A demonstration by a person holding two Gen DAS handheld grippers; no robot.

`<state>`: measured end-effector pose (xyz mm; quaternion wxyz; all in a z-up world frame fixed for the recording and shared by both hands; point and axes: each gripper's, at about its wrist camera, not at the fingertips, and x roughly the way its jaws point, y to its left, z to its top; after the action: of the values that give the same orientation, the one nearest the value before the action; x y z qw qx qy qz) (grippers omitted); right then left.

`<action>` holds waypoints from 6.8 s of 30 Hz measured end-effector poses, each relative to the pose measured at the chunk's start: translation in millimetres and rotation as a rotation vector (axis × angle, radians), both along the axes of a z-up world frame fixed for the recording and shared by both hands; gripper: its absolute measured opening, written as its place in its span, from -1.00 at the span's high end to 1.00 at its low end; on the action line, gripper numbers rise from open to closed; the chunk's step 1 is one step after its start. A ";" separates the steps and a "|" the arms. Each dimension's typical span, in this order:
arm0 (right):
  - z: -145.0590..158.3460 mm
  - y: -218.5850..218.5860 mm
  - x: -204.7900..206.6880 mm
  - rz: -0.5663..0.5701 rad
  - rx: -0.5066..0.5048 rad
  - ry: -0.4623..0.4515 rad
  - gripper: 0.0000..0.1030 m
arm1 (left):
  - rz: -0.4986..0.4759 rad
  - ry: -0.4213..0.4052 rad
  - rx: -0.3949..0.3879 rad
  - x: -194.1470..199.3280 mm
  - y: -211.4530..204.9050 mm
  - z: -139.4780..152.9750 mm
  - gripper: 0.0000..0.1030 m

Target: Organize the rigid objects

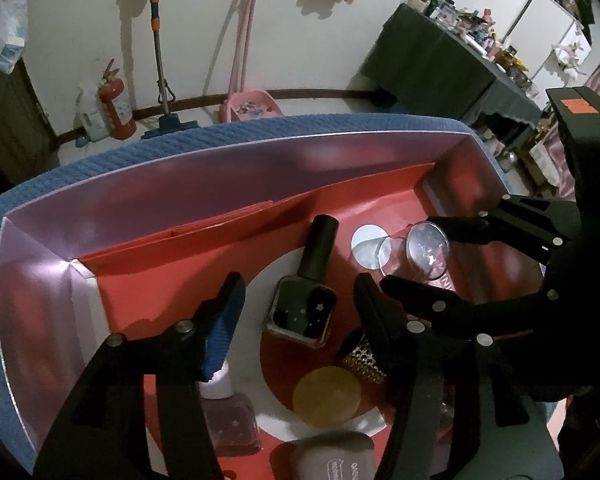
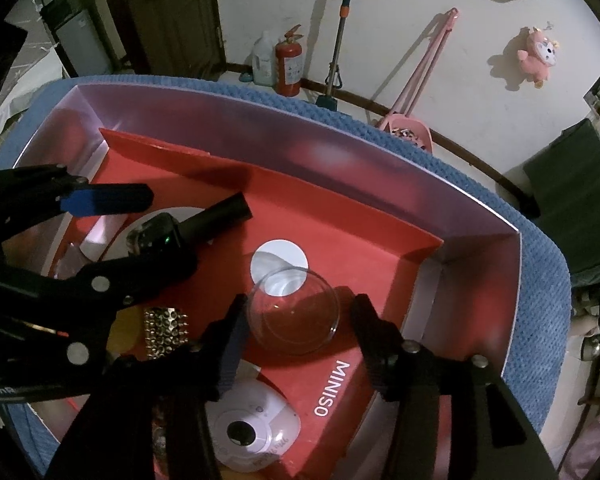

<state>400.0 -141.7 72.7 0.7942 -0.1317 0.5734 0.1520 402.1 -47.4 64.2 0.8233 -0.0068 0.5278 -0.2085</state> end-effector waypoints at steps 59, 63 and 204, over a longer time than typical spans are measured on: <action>58.1 -16.7 -178.1 -0.219 0.161 -0.654 -1.00 | 0.322 -0.612 0.084 -182.2 55.1 38.2 -0.94; 51.6 -14.5 -172.9 -0.226 0.150 -0.685 -1.00 | 0.319 -0.598 0.069 -173.1 53.2 30.0 -0.94; 34.9 -28.6 -196.3 -0.271 0.213 -0.633 -1.00 | 0.287 -0.518 0.095 -203.4 40.5 11.9 -0.94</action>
<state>203.7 -170.3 107.6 0.9546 -0.0116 0.2923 0.0558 198.7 -6.9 76.1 0.9511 0.0109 0.3029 -0.0600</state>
